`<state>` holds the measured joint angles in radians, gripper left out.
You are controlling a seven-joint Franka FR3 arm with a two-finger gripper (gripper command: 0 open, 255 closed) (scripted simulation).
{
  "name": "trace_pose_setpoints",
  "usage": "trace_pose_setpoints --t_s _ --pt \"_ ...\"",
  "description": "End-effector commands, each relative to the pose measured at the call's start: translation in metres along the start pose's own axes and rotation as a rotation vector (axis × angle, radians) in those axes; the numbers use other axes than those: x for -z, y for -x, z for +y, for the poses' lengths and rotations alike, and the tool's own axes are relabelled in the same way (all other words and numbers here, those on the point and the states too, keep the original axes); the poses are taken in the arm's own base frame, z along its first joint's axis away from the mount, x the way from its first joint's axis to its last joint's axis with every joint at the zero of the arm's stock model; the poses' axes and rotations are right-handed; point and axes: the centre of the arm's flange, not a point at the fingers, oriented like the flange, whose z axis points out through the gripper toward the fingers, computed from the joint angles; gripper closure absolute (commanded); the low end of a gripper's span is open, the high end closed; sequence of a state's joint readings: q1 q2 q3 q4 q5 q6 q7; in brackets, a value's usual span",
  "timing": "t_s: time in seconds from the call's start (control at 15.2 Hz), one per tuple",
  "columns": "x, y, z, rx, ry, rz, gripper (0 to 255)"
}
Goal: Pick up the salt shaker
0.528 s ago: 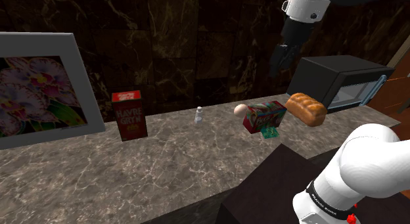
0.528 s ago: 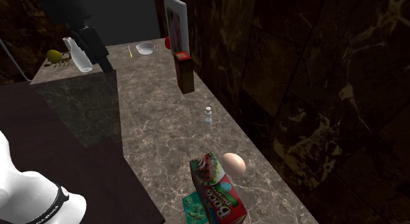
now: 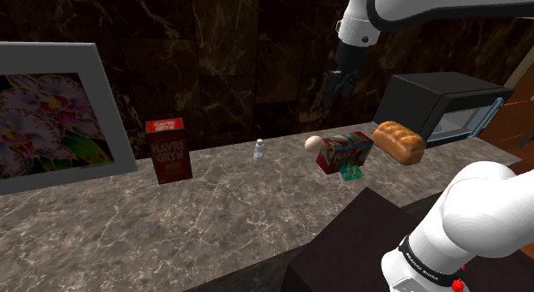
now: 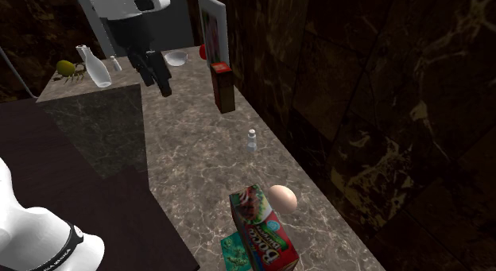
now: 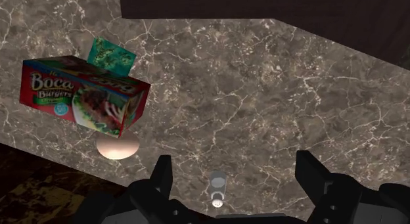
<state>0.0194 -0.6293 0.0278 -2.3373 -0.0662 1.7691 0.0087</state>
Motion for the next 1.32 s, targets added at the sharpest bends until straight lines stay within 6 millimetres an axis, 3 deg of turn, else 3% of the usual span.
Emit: trace_pose_setpoints --t_s 0.0,1.25 --pt "-0.020 -0.019 0.003 0.001 -0.001 -0.008 0" --pt "-0.197 -0.210 0.004 0.009 -0.008 -0.088 0"
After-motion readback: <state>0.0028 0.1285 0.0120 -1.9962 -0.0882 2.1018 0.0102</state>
